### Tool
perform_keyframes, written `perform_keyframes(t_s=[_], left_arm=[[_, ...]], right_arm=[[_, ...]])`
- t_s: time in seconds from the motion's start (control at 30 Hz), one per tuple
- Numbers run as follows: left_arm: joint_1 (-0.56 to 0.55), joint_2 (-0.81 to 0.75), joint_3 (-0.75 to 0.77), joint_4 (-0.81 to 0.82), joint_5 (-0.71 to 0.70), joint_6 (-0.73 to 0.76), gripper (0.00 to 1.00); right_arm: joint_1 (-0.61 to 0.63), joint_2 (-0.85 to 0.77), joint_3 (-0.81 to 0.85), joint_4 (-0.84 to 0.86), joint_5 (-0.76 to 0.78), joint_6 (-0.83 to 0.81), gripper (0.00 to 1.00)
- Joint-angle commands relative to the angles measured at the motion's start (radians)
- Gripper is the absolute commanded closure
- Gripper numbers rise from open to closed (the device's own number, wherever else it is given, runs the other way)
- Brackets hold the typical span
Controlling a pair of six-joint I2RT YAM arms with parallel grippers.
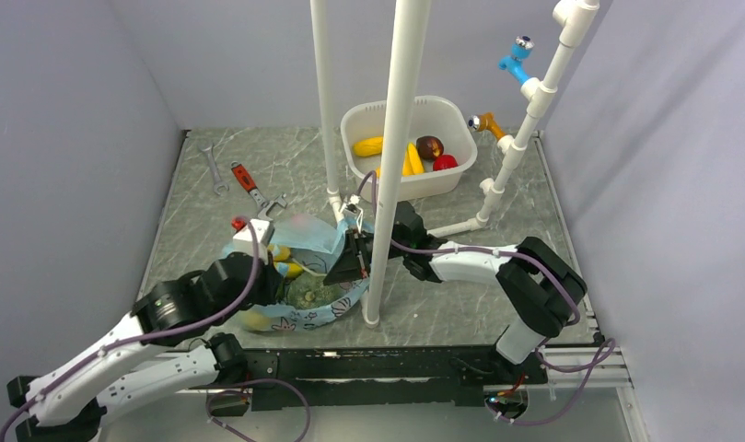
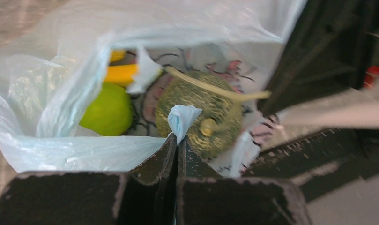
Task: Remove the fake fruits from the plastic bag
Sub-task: Take out the fake fruit from the plastic bag, then adjust the plastic bag at the center of the board.
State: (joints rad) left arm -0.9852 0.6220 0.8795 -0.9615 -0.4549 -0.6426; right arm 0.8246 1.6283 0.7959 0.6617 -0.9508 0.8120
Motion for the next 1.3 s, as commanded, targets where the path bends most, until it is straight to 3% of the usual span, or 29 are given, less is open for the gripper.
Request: perform_keyframes(t_s=[0.0,0.07,0.13,0.27,0.37,0.47,0.6,0.83,0.97,1.13,1.27], left_arm=[[0.006,-0.134,-0.008,-0.019,0.225,0.028,0.95],[0.005,-0.209,-0.014,-0.058,0.283,0.011,0.94],[0.005,-0.280,-0.019,-0.067,0.351,0.012,0.86],[0.005,-0.341,0.050,-0.091,0.395,0.038,0.51],[0.005,-0.304,0.148,-0.063,0.414,0.106,0.25],[0.005,-0.196,0.267,-0.040,0.412,0.188,0.11],[0.005,-0.034,0.388,-0.040,0.355,0.282,0.06],[0.025,0.242,0.441,0.010,0.278,0.476,0.01],[0.090,0.352,0.391,0.141,0.343,0.562,0.01],[0.175,0.447,0.325,0.286,0.379,0.562,0.01],[0.226,0.484,0.274,0.369,0.402,0.535,0.08]], right_arm=[[-0.001,-0.061,0.026,-0.038,0.003,-0.080,1.00],[-0.004,-0.069,0.024,-0.027,0.002,-0.079,1.00],[-0.004,-0.068,0.025,-0.023,0.001,-0.081,1.00],[-0.004,-0.057,0.035,-0.037,-0.004,-0.092,1.00],[-0.004,-0.062,0.033,-0.042,-0.015,-0.098,1.00],[-0.004,-0.067,0.037,-0.064,-0.013,-0.111,1.00],[-0.003,-0.076,0.034,-0.069,-0.005,-0.108,1.00],[-0.001,-0.097,0.034,-0.070,-0.003,-0.105,1.00],[0.001,-0.108,0.035,-0.074,0.004,-0.110,1.00],[0.001,-0.116,0.018,-0.050,0.006,-0.096,1.00],[0.002,-0.121,0.008,-0.034,0.007,-0.089,1.00]])
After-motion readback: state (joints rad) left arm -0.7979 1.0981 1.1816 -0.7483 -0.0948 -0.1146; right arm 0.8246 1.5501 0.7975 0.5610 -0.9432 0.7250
